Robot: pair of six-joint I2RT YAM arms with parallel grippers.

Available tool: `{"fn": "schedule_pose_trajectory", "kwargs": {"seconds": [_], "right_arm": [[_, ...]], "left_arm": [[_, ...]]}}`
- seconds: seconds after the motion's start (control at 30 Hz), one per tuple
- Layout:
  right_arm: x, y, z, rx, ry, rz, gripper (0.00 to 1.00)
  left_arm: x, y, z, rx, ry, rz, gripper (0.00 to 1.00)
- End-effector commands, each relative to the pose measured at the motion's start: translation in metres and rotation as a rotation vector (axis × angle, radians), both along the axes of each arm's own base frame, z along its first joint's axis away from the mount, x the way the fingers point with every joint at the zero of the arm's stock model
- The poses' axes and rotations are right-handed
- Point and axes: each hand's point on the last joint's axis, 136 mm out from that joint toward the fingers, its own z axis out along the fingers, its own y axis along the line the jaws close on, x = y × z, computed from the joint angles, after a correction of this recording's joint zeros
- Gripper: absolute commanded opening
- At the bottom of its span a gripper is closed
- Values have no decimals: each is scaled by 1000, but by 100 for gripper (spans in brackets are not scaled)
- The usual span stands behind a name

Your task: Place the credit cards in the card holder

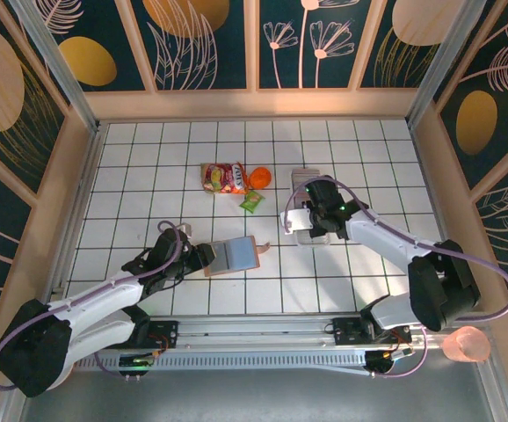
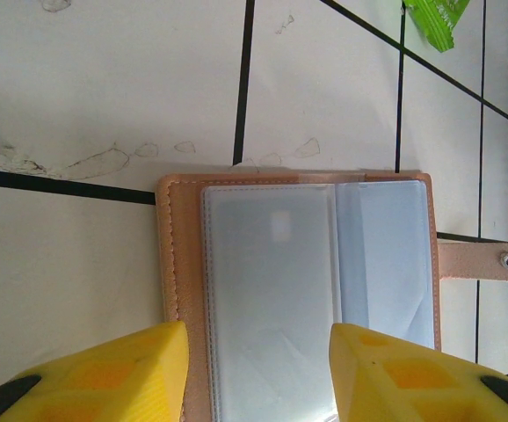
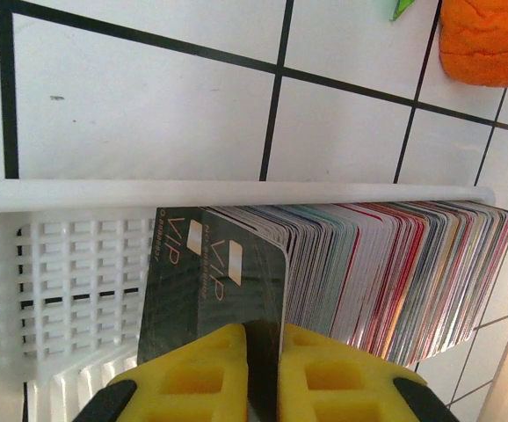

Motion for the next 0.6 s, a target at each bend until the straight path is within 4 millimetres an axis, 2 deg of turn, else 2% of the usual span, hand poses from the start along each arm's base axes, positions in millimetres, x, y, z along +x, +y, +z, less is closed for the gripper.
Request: {"fn": "schedule_pose_trajectory", "kwargs": {"seconds": [0.0,0.3,0.5,0.57], "right_arm": [[12,1,18,25,-91,-15,10],[4,1,27,53,-80,-21,1],[-4,-3,37,72,-73,-37,0],[-10,4,44,92,-69,-31,0]], "left_arm": [[-3,0,-1,3,14,-5,45],[-1,-1,2,6,6,-9,45],[0,-1,5,15,-1,-15,45],[1,0,5,23,-4,-13,45]]}}
